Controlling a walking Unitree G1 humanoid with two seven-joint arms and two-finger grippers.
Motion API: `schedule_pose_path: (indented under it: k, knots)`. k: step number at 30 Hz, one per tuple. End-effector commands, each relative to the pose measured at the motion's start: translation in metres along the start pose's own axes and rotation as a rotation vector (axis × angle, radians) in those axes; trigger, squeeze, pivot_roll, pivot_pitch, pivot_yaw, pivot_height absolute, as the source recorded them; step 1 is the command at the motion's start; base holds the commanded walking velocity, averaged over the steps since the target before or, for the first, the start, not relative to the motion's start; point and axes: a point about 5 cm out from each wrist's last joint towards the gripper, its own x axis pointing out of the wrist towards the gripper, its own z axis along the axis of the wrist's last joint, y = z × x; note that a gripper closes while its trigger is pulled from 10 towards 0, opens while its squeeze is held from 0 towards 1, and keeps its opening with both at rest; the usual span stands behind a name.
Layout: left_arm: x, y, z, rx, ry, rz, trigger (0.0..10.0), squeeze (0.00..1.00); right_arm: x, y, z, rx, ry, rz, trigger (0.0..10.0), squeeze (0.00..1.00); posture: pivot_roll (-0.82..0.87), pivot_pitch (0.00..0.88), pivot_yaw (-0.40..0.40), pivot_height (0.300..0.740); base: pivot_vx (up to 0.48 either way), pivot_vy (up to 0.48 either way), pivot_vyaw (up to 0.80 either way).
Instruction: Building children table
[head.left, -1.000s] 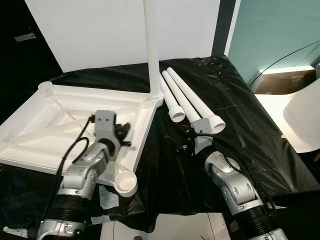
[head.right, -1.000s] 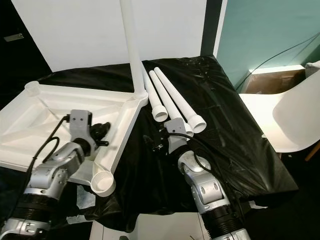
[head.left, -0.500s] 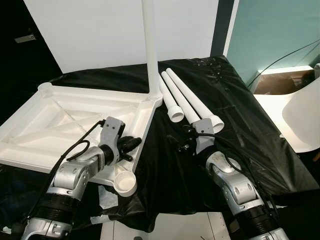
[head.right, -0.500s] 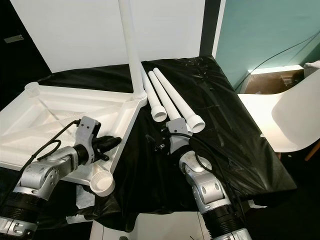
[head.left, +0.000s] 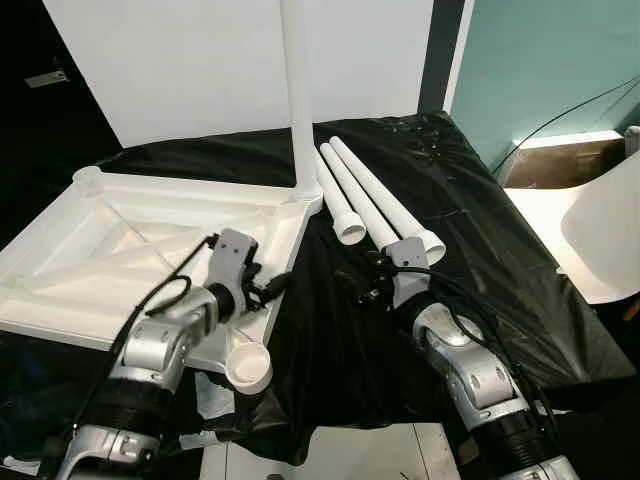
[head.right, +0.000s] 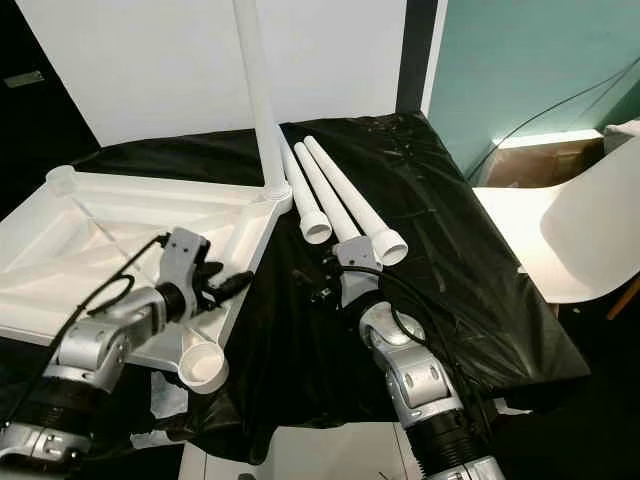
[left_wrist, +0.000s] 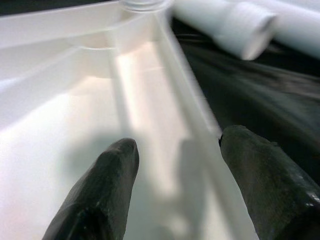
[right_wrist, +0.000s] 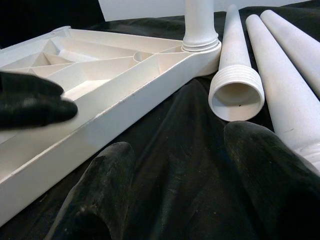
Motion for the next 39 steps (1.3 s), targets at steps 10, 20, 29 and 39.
schedule_pose_path:
  k: [10,20,29,39]
  knots:
    - [-0.007,0.028,-0.025,-0.012,0.166,0.286,10.0,0.00,0.001,-0.001,0.001,0.002,-0.010,0.000,10.0,0.00,-0.03,0.000,0.065,0.740,0.000,0.000,0.00]
    - [0.001,0.004,-0.021,-0.050,0.129,0.122,10.0,0.00,0.000,-0.001,0.000,0.007,-0.007,-0.010,10.0,0.00,-0.03,0.000,0.068,0.740,0.000,0.000,0.00]
    - [-0.005,0.020,-0.009,-0.081,0.075,0.199,10.0,0.00,0.000,-0.001,-0.001,0.005,-0.002,-0.011,10.0,0.00,-0.03,0.000,0.065,0.740,0.000,0.000,0.00]
    - [-0.007,0.000,-0.011,-0.120,0.069,0.061,10.0,0.02,0.000,-0.001,0.000,0.000,0.000,-0.007,10.0,0.00,-0.03,0.000,0.056,0.740,0.000,0.000,0.00]
